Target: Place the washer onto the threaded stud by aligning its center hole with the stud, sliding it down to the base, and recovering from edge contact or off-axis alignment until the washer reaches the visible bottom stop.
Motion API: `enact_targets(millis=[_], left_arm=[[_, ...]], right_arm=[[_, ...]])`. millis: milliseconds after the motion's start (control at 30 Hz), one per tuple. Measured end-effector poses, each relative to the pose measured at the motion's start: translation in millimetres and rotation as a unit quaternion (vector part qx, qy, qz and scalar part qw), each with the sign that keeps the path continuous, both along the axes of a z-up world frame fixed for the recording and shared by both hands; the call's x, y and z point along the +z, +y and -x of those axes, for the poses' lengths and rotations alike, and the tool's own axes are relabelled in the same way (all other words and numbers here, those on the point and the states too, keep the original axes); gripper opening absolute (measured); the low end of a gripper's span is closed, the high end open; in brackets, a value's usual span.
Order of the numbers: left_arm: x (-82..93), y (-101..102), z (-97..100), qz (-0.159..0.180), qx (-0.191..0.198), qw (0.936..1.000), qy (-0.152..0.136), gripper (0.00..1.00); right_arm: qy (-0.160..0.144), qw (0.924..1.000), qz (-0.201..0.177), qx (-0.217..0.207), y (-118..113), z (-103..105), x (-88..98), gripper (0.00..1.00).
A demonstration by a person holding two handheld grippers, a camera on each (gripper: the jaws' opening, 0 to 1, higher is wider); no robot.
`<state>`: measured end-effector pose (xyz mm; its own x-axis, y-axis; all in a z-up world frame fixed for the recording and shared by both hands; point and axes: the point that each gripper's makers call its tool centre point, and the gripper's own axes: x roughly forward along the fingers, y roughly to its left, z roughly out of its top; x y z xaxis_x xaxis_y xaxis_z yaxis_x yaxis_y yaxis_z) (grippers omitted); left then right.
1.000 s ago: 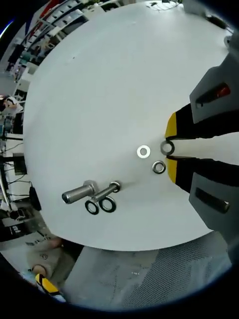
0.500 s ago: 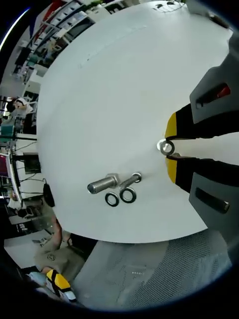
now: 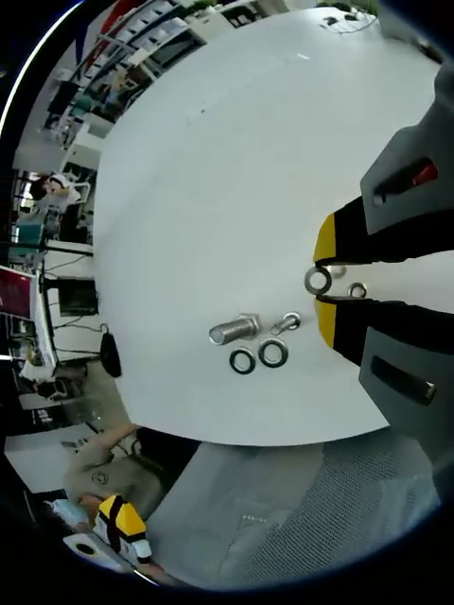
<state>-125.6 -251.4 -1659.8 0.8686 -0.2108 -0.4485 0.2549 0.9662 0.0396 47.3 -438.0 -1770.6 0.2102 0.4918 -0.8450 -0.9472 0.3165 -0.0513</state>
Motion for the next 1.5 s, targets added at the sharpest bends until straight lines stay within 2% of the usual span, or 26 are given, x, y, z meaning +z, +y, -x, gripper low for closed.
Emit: enact_targets(millis=[333, 633, 1500], left_arm=[[0.2, 0, 0.5, -0.001, 0.001, 1.0, 0.0, 0.04], [0.1, 0, 0.5, -0.001, 0.001, 1.0, 0.0, 0.04], [-0.5, -1, 0.3, -0.001, 0.001, 1.0, 0.001, 0.04]], right_arm=[[-0.004, 0.9997, -0.018, 0.016, 15, 3, 18.8, 0.14], [-0.004, 0.9989, -0.032, 0.033, 30, 14, 25.6, 0.14], [0.02, 0.9978, -0.041, 0.047, 44, 38, 12.4, 0.14]])
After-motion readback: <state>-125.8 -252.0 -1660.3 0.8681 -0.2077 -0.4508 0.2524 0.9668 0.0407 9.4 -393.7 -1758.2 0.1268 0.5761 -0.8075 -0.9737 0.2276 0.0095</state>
